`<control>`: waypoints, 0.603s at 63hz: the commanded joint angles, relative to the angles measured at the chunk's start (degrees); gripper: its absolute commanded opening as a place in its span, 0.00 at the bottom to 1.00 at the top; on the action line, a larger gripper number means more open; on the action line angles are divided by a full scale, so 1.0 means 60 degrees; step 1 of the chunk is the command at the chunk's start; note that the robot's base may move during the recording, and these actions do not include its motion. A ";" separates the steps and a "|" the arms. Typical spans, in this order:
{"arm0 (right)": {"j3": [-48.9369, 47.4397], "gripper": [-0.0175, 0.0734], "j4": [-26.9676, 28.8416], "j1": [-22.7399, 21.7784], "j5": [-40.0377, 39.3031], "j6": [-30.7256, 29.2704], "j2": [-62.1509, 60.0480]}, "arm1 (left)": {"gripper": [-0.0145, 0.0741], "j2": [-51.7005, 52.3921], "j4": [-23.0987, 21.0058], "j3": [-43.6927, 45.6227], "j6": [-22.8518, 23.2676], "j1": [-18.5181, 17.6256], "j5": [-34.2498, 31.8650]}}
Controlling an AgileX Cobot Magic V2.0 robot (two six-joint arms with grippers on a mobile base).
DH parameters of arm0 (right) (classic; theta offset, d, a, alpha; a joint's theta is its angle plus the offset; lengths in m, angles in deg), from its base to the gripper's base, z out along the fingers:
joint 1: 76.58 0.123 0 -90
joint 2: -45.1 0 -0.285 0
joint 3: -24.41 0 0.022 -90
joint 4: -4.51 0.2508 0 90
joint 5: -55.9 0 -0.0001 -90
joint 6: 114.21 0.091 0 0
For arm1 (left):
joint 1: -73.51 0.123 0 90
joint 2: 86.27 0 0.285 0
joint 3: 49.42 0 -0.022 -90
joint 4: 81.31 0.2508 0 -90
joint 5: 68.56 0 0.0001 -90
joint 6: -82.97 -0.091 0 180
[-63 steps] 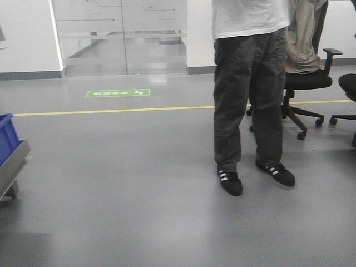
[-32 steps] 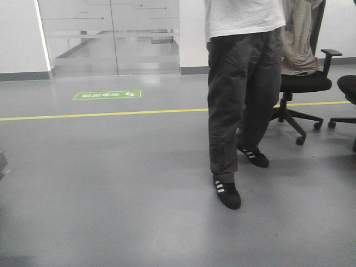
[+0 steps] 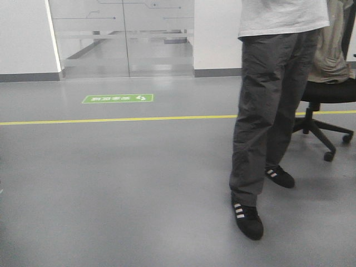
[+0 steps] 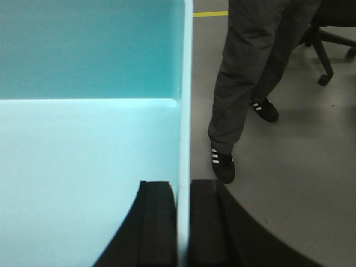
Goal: Fetch blue bin and place on conveyor start
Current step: 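Hold the bin in both grippers while the base turns away from the rack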
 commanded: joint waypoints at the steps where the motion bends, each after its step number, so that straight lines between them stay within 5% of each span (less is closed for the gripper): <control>1: -0.0092 0.01 0.0168 0.0100 -0.0597 -0.0041 -0.0095 | 0.04 0.0112 -0.0157 0.0126 0.0009 -0.0119 -0.0502; 38: -0.0092 0.01 0.0168 0.0100 -0.0597 -0.0041 -0.0095 | 0.04 0.0112 -0.0043 0.0126 0.0009 -0.0119 -0.0502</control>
